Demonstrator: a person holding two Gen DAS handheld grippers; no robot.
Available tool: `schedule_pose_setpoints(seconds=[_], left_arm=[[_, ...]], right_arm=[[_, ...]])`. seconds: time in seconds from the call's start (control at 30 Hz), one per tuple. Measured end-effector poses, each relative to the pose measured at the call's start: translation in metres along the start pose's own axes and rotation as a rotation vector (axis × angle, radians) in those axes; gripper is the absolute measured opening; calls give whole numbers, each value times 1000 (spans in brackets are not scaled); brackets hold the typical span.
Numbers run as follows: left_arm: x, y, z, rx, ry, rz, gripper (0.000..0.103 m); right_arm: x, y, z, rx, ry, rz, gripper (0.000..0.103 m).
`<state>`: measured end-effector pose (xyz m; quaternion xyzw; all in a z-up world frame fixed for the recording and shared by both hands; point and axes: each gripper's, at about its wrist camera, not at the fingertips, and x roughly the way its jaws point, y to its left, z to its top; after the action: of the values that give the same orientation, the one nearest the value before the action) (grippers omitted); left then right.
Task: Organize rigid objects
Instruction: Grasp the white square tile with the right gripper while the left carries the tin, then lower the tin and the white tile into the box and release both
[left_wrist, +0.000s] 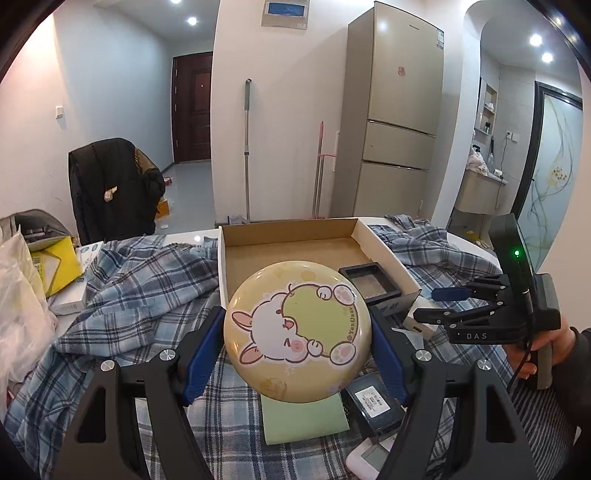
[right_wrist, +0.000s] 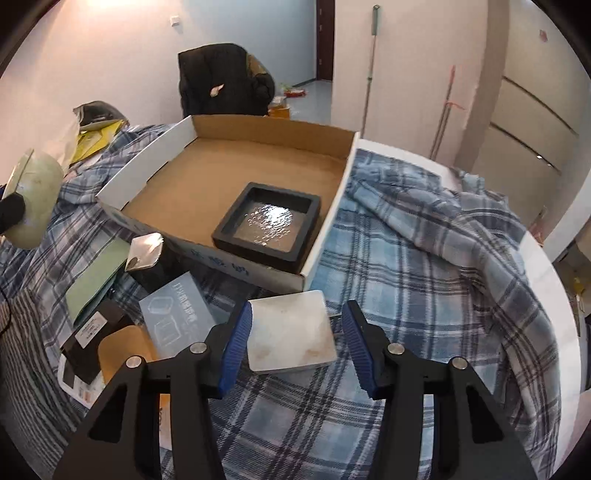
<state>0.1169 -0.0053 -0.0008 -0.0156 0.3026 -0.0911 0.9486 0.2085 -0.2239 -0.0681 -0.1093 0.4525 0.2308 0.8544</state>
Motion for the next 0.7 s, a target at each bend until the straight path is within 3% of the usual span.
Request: schedule_pose_setpoints(seconds=[0.13,0.3,0.7], left_arm=[[2,3,-3,-10,10,-14,76],[3,2,-3,-16,24,-43,76],[-10,8,3,-21,8,-12,76]], right_arm=[[6,-1,0,-11,34,63,52],[8,8,-3,-57,31,-11,48],[-28,7,-8,0,-7,-59,47]])
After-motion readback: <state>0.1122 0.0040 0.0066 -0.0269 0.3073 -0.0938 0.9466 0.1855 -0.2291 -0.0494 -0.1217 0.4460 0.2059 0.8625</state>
